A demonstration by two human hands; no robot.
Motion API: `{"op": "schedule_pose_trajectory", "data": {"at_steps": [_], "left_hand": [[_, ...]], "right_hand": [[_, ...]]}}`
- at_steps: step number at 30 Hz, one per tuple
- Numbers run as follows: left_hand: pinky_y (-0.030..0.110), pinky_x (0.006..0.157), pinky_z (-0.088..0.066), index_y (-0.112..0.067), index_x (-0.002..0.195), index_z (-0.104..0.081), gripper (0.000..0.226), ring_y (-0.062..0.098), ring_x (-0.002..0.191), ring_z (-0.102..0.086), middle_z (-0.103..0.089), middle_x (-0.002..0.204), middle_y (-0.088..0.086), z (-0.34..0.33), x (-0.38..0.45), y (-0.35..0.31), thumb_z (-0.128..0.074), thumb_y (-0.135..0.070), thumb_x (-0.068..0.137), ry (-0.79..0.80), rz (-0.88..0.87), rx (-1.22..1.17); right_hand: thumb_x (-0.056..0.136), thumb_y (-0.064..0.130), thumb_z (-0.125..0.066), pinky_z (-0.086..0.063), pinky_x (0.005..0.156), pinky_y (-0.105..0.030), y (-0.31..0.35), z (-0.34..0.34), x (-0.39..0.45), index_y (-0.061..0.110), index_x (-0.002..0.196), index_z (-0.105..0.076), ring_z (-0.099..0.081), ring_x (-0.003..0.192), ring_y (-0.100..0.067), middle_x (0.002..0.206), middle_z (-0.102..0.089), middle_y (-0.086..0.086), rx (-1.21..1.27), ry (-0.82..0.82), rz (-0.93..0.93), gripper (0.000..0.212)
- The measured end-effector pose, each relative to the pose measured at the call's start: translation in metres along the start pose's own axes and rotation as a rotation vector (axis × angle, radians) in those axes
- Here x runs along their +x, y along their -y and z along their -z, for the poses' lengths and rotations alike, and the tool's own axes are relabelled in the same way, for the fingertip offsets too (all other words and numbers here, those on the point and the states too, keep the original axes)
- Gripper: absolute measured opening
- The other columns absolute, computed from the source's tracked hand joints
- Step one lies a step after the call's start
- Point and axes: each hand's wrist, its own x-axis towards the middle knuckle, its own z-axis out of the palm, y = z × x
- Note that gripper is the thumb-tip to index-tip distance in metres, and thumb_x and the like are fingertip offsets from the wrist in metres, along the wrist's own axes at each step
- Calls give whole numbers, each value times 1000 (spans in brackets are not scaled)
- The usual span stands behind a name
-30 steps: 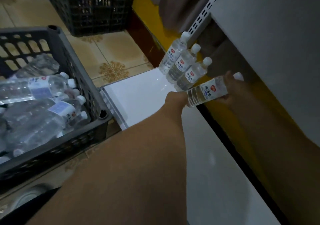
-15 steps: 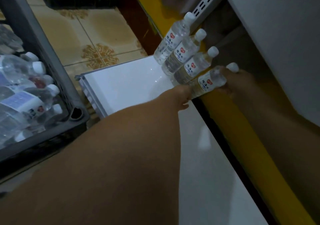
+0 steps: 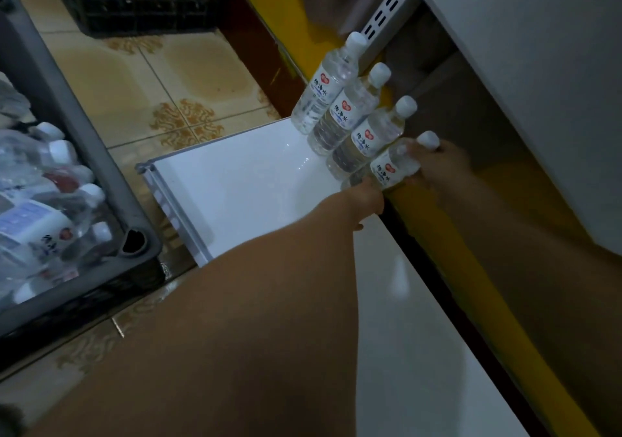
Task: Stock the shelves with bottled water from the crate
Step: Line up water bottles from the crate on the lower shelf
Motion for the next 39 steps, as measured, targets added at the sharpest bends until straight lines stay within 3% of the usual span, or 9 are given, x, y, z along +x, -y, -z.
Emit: {"op": "schedule_pose_trajectory", "data": {"at_steps": [8,14,17,19,22,25,30,36,39], "left_hand": [[50,106,-40,-33,153,-13,77,30,139,-29,-21,157,9,-5,-3,-5,-45,4,93,-8,-18,81],[43,104,-39,-17,152,-21,62,24,122,-37,-34,144,13,-1,-11,-13,-43,2,97,-63,-78,246],[31,102,-39,-6,144,-37,41,26,126,-45,-44,139,14,3,-29,-21,-38,-7,102,-150,-111,485],[30,103,-39,-6,139,-44,37,26,128,-48,-48,140,15,10,-44,-25,-39,-14,103,-199,-133,704],[35,109,-35,-11,140,-45,39,27,130,-45,-47,142,13,31,-80,-38,-43,-20,102,-248,-228,931],[36,108,-34,-11,143,-41,43,30,133,-43,-44,146,15,61,-135,-60,-43,-23,102,-335,-288,1150],[38,106,-39,-12,145,-41,49,31,130,-45,-45,146,13,138,-241,-78,-41,-34,101,-490,-155,1407],[33,87,-42,-14,139,-47,41,30,114,-55,-55,135,10,226,-398,-40,-40,-31,102,-601,-23,1327],[33,89,-42,-9,133,-51,42,31,114,-55,-55,133,14,266,-451,11,-42,-35,101,-657,128,1249]], "right_hand": [[89,28,-70,-60,78,-37,-4,-2,6,9,124,-62,-68,96,-23,113,-67,-10,29,-13,24,40],[86,41,-69,-54,93,-48,-2,2,14,12,119,-63,-67,104,-27,117,-68,-11,-121,52,-27,45],[89,44,-64,-46,103,-42,6,2,8,3,134,-52,-55,123,-32,137,-55,-16,-270,-139,-10,62],[94,41,-58,-41,105,-40,17,1,-6,0,137,-48,-49,128,-34,140,-50,-19,-397,-320,138,61],[97,41,-52,-38,105,-41,33,-5,-41,1,138,-48,-48,128,-35,140,-49,-20,-432,-360,317,57],[99,40,-49,-37,105,-43,53,-18,-86,1,139,-44,-45,129,-38,141,-46,-22,-354,-316,363,56],[99,35,-47,-40,92,-38,89,-46,-171,0,127,-52,-52,118,-39,127,-55,-24,-279,-216,508,45],[100,47,-42,-41,99,-42,122,-102,-264,7,145,-38,-46,130,-36,145,-46,-16,-249,162,622,60],[101,52,-38,-36,108,-46,137,-138,-303,10,153,-26,-39,137,-33,154,-36,-13,-275,332,652,68]]}}
